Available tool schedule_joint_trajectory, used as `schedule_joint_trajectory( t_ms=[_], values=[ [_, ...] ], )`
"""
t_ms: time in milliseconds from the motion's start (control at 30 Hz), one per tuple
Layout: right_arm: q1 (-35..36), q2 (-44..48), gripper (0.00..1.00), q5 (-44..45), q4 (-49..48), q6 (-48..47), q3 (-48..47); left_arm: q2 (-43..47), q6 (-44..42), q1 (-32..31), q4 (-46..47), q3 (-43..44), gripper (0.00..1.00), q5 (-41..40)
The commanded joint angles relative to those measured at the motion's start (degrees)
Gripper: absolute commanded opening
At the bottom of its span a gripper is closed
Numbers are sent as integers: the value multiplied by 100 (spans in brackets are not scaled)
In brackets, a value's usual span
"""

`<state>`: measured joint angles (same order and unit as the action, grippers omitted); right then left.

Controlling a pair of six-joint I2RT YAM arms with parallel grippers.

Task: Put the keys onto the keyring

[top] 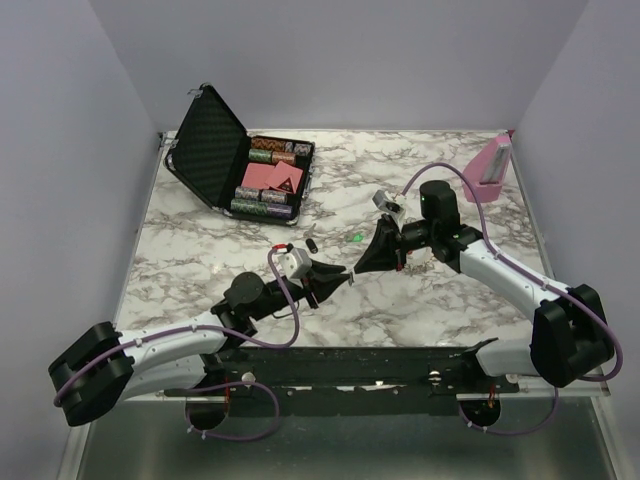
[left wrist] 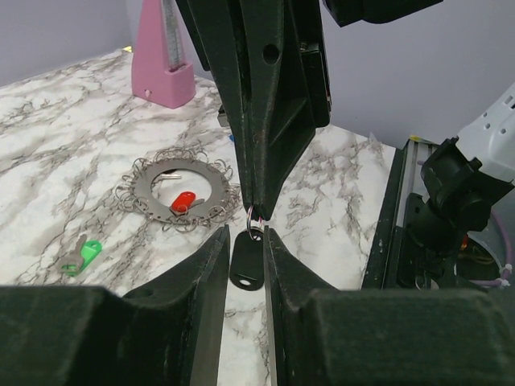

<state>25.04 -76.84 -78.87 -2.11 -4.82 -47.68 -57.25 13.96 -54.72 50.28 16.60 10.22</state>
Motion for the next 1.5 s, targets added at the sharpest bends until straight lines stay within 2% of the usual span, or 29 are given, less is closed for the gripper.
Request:
schedule_joint_trajectory(
  t_ms=[0, 467, 600, 733, 833, 900, 1033, 1100, 1167, 1333, 1467],
  values=[
    [-25, -42, 1, -190, -141, 69, 75, -93, -33, 5, 245, 186, 31, 253],
    [-34, -33, 1, -225, -176, 95, 84, -269, 11, 14, 280, 221, 28, 367],
    [-25, -33, 1, -234, -185, 104, 92, -286, 11, 14, 272, 238, 20, 402],
    [-25, -24, 1, -252, -220, 122, 101, -278, -16, 14, 210, 265, 0, 437],
    [-34, -33, 1, -287, -220, 130, 110, -243, -7, 14, -70, 361, 0, 420],
    [-25, -33, 1, -322, -220, 104, 127, -164, -7, 14, -648, 528, 0, 324],
    [-25, 20, 23, -287, 199, -359, 23, 152, -226, 119, -2394, 1046, 0, 234],
    [-34, 37, 36, -103, 1688, -1594, -319, 311, -428, 250, -3475, 1432, 0, 427],
    [-34, 55, 46, 108, 2746, -2731, -566, 303, -612, 391, -4600, 1906, 0, 655],
    [-34, 99, 51, 232, 3067, -3086, -637, -206, -1210, 559, -6870, 3102, 0, 1227],
    [-51, 81, 52, 196, 3006, -3052, -611, -646, -1650, 550, -7611, 3683, 0, 1482]
  ],
)
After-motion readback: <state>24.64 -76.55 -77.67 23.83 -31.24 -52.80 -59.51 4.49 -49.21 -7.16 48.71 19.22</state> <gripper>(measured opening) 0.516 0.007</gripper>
